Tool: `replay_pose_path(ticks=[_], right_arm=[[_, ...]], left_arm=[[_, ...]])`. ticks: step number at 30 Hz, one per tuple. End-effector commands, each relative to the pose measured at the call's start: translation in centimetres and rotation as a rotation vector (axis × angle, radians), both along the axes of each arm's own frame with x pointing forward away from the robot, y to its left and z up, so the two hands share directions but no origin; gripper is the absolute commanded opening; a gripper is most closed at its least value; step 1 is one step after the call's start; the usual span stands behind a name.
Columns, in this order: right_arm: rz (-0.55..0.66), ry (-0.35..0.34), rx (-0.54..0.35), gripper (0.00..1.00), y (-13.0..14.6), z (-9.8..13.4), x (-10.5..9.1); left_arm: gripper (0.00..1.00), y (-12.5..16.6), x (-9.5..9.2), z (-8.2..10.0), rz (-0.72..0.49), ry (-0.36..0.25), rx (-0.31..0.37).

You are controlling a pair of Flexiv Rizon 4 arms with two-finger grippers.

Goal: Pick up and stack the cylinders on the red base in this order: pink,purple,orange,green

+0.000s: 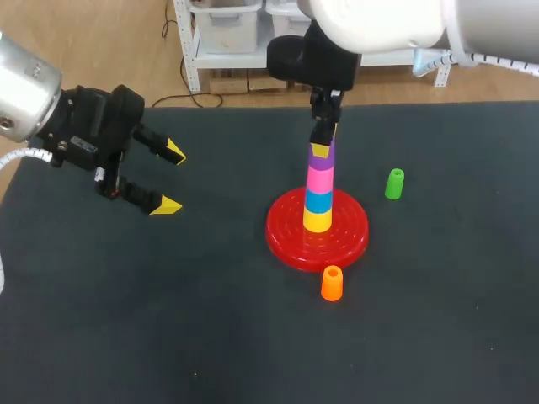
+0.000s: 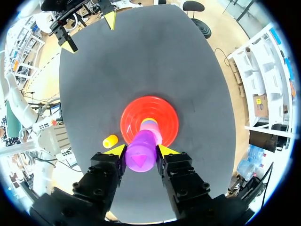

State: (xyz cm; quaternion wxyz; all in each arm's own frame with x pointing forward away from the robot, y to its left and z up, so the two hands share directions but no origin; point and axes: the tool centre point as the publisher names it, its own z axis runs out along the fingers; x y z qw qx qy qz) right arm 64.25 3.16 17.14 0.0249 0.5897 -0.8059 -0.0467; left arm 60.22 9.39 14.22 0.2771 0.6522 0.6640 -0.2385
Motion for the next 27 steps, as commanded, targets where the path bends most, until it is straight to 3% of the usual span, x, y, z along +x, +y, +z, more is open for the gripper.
replay_pose_path(ticks=[1,16,27], right_arm=[[0.002,0.004,0.002,0.0,0.0,-1.9,0.0],[0.0,0.003,0.005,0.0,-0.2,-2.1,0.0],[0.018,-0.026,-0.01,0.0,0.7,-0.1,0.1]], left_arm=[[1.0,0.0,0.0,-0.1,0.001,-0.001,0.001],[1.0,0.0,0.0,-0.1,0.001,-0.001,0.001],[1.0,0.0,0.0,-0.1,0.001,-0.001,0.001]])
